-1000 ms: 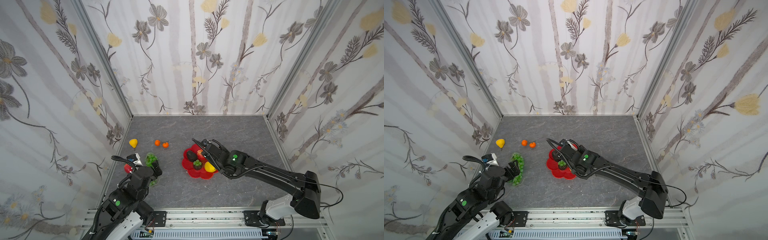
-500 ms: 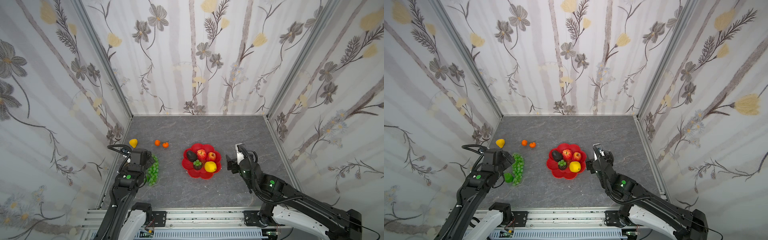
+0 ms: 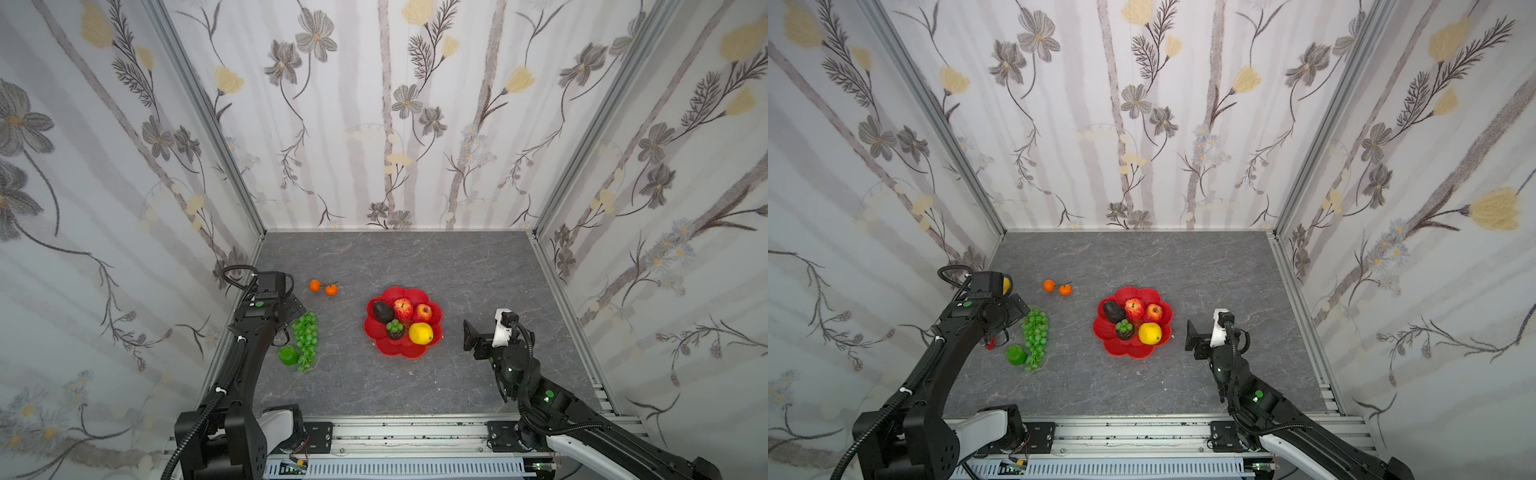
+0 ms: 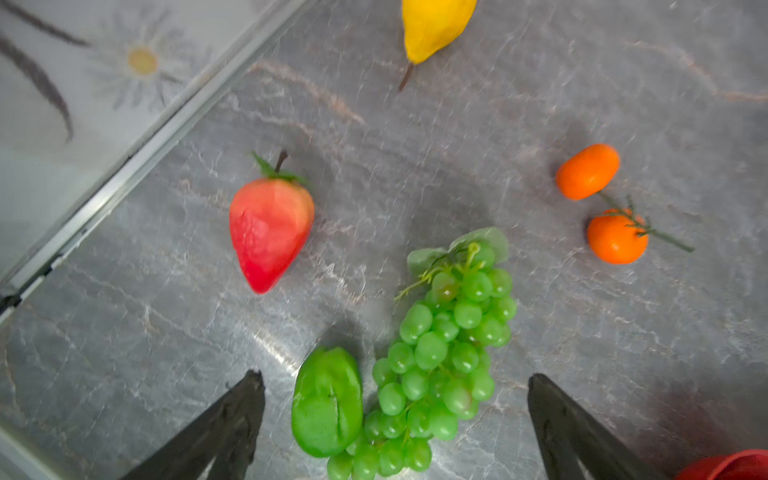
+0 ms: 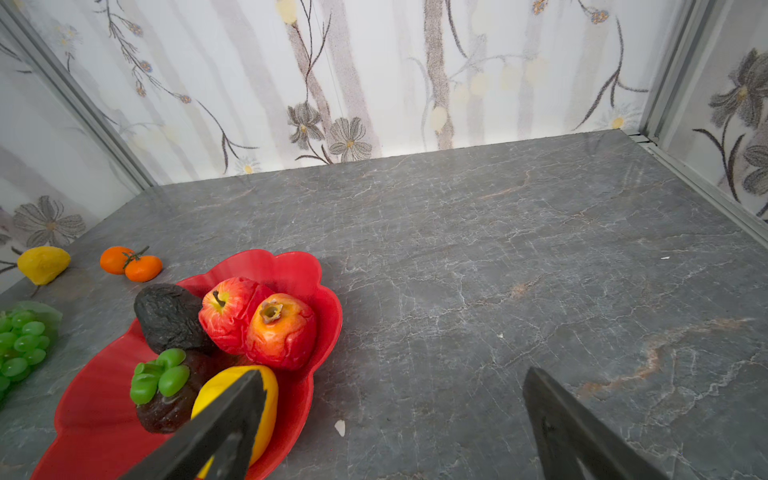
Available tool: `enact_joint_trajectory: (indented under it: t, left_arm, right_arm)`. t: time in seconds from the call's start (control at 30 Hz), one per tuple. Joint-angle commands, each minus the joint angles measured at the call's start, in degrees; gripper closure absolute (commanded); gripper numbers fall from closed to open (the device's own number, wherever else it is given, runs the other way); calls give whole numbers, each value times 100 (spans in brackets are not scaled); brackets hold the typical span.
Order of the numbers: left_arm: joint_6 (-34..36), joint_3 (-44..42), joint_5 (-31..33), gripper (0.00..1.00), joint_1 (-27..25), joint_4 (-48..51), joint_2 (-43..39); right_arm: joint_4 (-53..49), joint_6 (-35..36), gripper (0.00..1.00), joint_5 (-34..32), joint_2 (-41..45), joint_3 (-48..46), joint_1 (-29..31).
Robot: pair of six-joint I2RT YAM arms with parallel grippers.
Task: Place and organize the fake fruits in the fruit bowl
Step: 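Lower the left gripper onto the green pepper beside the grapes and close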
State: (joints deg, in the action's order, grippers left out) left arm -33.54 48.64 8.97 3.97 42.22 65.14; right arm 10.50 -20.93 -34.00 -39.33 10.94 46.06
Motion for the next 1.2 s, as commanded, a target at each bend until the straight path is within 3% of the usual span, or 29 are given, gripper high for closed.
enact_joint_trajectory:
  t: [0.0,0.23,0.87,1.17]
  left_arm:
    - [-584,-465,-45,0,-9,144,-314]
    - [-896,-1244,-28,4,-104,216,-542]
    - [-972,-1409,44,34,-116,-457,-2]
    - [-927,-1450,-51,35,-67,-583,183]
  right_arm:
    - [442,-110,3,85,-130,-13,-36]
    - [494,-166,2,139,-242,-38,-67]
    - [443,-210,1,140,-250,-37,-124]
    - [461,-210,1,160,-277,-26,-141]
